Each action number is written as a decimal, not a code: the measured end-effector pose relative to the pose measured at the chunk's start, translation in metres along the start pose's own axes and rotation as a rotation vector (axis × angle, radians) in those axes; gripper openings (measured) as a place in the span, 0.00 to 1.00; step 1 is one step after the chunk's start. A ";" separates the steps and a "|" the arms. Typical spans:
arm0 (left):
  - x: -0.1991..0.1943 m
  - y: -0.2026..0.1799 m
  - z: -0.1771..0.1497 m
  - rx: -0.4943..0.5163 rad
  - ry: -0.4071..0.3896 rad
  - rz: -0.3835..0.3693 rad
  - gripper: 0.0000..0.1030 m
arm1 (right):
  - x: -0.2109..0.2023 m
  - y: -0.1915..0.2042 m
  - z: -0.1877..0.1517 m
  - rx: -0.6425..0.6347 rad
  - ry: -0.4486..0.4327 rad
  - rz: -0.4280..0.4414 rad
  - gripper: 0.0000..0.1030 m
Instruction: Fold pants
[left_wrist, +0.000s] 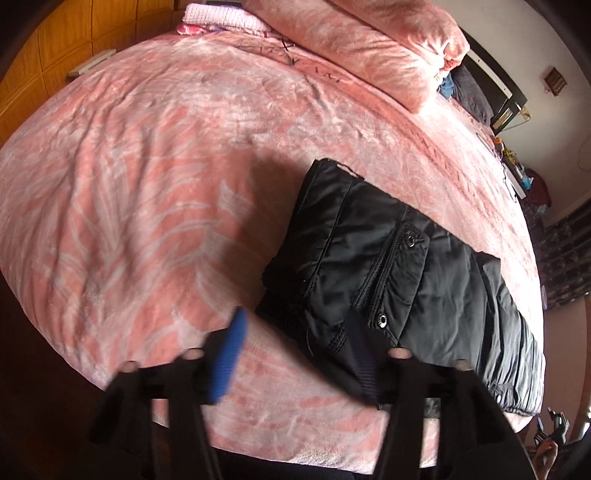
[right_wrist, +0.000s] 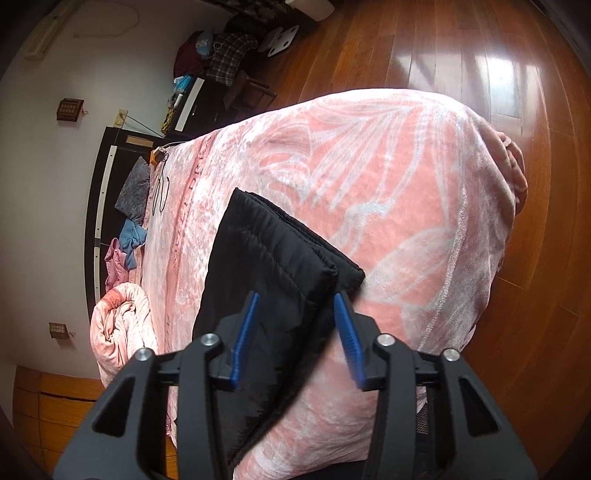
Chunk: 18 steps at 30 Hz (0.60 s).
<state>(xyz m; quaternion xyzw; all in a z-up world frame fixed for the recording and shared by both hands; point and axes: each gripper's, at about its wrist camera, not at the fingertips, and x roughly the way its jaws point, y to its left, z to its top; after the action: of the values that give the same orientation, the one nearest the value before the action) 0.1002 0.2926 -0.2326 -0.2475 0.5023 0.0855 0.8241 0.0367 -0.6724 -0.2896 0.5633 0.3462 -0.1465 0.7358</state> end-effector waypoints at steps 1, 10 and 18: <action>-0.003 -0.001 -0.001 -0.002 -0.022 -0.003 0.77 | -0.001 0.001 0.000 -0.002 0.001 -0.004 0.51; 0.020 -0.013 -0.015 -0.041 0.020 -0.018 0.78 | 0.018 -0.007 -0.002 0.024 0.023 -0.007 0.59; 0.032 -0.018 -0.019 -0.071 0.024 0.007 0.79 | 0.035 -0.018 0.003 0.044 0.032 0.005 0.59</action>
<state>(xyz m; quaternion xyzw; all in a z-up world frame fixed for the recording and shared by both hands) 0.1077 0.2646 -0.2613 -0.2759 0.5095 0.1030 0.8085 0.0518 -0.6749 -0.3265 0.5825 0.3530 -0.1435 0.7179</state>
